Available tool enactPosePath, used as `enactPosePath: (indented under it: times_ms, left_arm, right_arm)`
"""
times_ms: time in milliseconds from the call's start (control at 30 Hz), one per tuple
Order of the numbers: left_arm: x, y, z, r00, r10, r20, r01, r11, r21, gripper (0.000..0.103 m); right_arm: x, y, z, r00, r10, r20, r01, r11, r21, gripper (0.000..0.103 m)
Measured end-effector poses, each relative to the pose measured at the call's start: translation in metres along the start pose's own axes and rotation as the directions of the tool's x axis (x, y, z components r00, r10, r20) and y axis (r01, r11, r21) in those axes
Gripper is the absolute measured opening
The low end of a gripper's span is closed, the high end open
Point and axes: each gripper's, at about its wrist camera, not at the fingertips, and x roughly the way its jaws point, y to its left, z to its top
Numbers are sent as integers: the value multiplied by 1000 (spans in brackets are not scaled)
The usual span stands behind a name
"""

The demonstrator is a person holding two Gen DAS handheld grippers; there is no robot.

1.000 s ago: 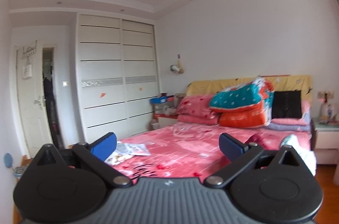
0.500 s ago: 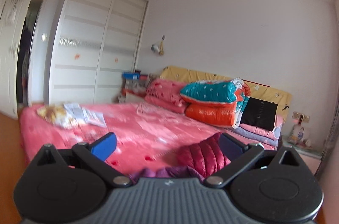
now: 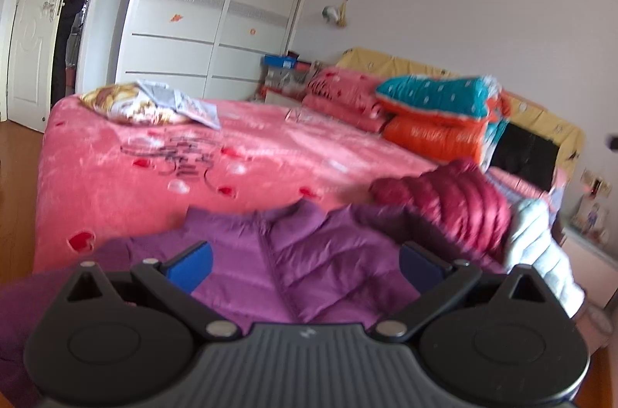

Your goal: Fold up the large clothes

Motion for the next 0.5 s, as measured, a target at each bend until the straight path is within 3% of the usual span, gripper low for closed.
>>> enactPosePath:
  times_ms: [200, 367, 500]
  left_arm:
    - [43, 19, -28, 998, -20, -57, 20, 1000, -3, 102]
    - [70, 33, -45, 989, -89, -117, 85, 996, -38, 102]
    - [85, 40, -56, 983, -100, -151, 93, 994, -55, 102]
  right_arm:
    - [101, 89, -18, 987, 81, -136, -97, 989, -114, 101]
    - [161, 135, -38, 971, 25, -237, -88, 962, -260, 87]
    - [198, 159, -58, 951, -66, -301, -55, 925, -377, 86]
